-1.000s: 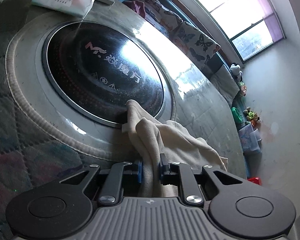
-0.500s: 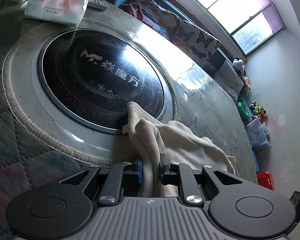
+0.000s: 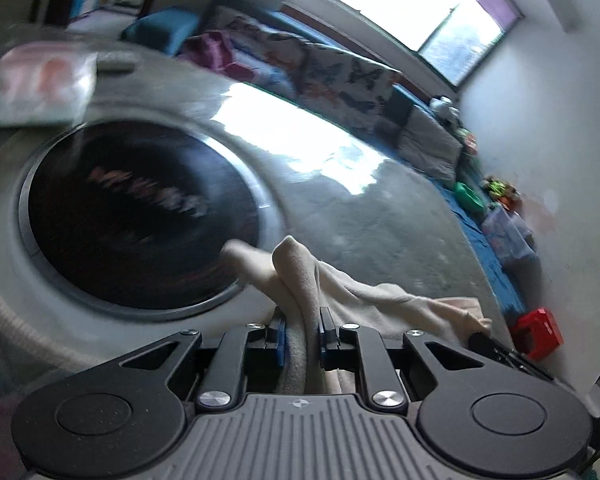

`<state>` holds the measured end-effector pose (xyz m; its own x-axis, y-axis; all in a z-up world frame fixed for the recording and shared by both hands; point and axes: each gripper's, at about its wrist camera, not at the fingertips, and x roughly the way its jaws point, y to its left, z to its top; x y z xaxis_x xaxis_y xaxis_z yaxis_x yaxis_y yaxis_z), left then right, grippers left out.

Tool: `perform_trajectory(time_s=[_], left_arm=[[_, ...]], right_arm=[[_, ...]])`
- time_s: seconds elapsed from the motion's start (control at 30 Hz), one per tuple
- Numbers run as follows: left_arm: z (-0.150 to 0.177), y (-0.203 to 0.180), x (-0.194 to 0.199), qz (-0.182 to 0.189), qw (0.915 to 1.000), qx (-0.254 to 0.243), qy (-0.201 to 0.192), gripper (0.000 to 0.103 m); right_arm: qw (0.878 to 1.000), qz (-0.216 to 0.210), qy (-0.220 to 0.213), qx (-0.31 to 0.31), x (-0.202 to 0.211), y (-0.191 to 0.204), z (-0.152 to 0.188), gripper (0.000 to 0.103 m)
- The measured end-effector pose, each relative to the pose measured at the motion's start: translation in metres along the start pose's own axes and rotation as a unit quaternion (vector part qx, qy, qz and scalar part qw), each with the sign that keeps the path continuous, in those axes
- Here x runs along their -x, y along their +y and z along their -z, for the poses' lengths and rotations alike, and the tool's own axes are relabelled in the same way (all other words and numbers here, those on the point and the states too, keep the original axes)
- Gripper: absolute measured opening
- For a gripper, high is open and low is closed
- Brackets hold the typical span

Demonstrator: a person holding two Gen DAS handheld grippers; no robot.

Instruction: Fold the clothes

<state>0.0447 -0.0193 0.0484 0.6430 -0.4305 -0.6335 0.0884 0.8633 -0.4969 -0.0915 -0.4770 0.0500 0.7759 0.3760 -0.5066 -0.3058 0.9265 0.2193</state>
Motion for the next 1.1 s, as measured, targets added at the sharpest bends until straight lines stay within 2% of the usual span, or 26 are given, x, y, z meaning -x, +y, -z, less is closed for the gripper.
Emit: perform_trajectory(time_s=[0.3, 0.57, 0.8, 0.97, 1.0, 1.1], left_arm=[[-0.006, -0.083, -0.052, 0.065, 0.9956, -0.065, 0.016, 0.015], [0.001, -0.151, -0.104, 0.106, 0.9875, -0.102, 0.055, 0.015], [0.024, -0.168, -0.139, 0.091, 0.9833, -0.124, 0.098, 0.016], [0.030, -0.161, -0.146, 0.074, 0.9827, -0.134, 0.105, 0.021], [0.030, -0.160, -0.145, 0.069, 0.9827, -0.137, 0.104, 0.024], [0.026, -0.159, -0.139, 0.062, 0.9820, -0.152, 0.094, 0.024]], right_arm=[[0.994, 0.107, -0.036, 0.005, 0.053, -0.052, -0.020, 0.010], [0.980, 0.195, -0.025, -0.003, 0.081, -0.109, -0.019, 0.010], [0.973, 0.228, 0.006, -0.028, 0.075, -0.143, 0.001, 0.010], [0.970, 0.236, 0.030, -0.048, 0.063, -0.162, 0.014, 0.012], [0.969, 0.239, 0.032, -0.050, 0.062, -0.164, 0.015, 0.015], [0.966, 0.253, 0.029, -0.052, 0.064, -0.168, 0.012, 0.016]])
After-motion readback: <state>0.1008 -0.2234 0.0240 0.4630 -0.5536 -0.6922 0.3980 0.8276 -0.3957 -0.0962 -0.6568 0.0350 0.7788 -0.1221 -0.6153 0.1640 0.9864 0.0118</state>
